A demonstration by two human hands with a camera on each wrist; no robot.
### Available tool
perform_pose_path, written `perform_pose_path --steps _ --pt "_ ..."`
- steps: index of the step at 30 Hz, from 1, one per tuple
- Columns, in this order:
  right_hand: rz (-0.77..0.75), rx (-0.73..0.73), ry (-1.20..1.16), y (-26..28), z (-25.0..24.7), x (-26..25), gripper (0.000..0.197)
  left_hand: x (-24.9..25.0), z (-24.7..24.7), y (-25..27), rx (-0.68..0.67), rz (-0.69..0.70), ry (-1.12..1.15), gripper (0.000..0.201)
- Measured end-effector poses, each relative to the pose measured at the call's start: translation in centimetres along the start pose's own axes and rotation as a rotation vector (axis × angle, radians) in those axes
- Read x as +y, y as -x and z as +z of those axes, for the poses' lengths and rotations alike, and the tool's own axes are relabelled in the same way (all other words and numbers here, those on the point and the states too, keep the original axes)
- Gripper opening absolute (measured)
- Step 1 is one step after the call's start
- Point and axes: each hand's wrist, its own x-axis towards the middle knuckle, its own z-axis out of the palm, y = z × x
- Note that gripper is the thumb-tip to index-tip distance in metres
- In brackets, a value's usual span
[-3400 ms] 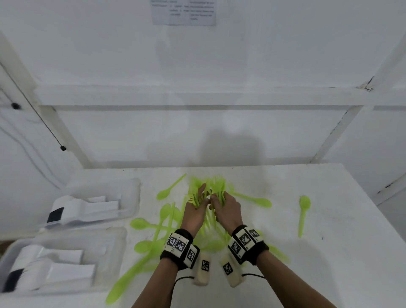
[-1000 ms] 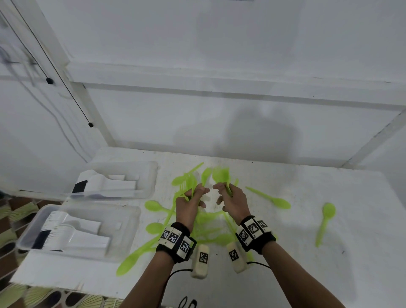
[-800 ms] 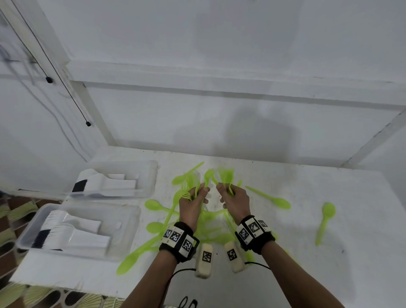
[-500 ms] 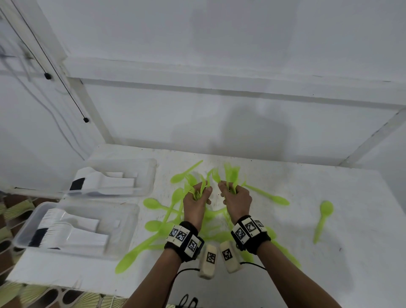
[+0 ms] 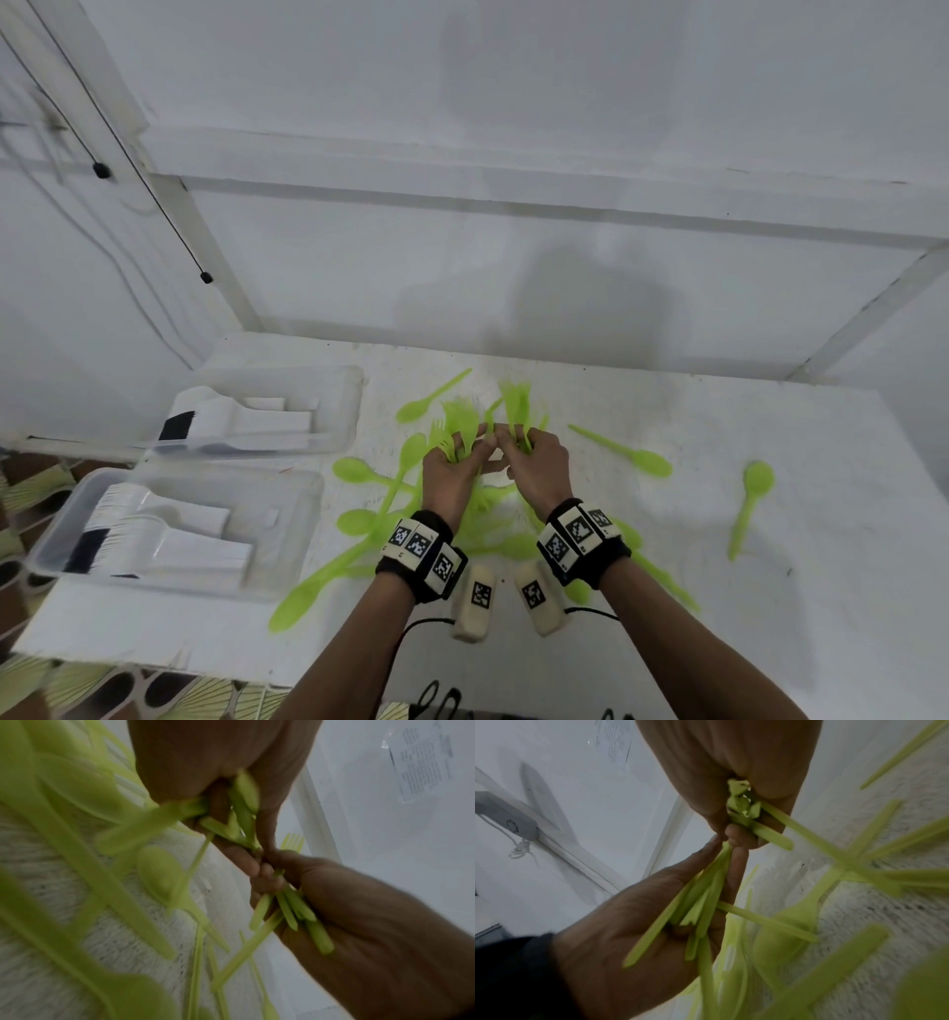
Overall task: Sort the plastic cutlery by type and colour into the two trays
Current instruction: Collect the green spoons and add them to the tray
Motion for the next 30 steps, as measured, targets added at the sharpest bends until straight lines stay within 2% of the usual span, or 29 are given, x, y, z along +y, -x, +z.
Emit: perform_pose_path --steps 3,5,7,11,16,20,26,27,30 --pt "0.078 -0.114 -0.108 -0.4 -0.3 0.0 0.032 0.2 -0.5 -0.1 -0.046 0.022 -0.09 0.03" --pt "0.117 -0.165 -0.18 -0.6 -0.6 0.1 0.032 0.0 -0.8 0.0 -0.013 0.042 -0.102 0.02" --pt "0.118 -0.176 -0.164 -0.6 -0.7 0.2 0.028 -0.1 -0.8 0.0 0.028 0.018 -0.035 0.02" --pt "0.123 -0.137 -0.18 -0.3 -0.4 0.4 0.021 -0.7 -0.7 -0.1 0.04 -0.036 0.069 0.025" --pt "0.104 -0.075 -0.192 -0.4 -0.4 0.3 0.023 -0.7 -0.9 -0.4 0.057 -0.067 0.066 0.03" --pt "0.068 -0.101 -0.097 -0.8 -0.5 0.3 0.025 -0.4 -0.8 -0.1 0.007 -0.046 0.05 0.012" --pt "0.063 -0.067 -0.108 -1.0 -0.2 0.7 0.017 -0.9 -0.4 0.2 0.022 -0.016 0.028 0.002" --pt "0.069 -0.071 -0.126 -1.0 -0.2 0.8 0.017 -0.9 -0.4 0.3 0.024 -0.017 0.03 0.004" --pt "0.099 -0.087 -0.17 -0.9 0.0 1.5 0.018 -1.1 -0.4 0.3 0.032 -0.023 0.045 0.025"
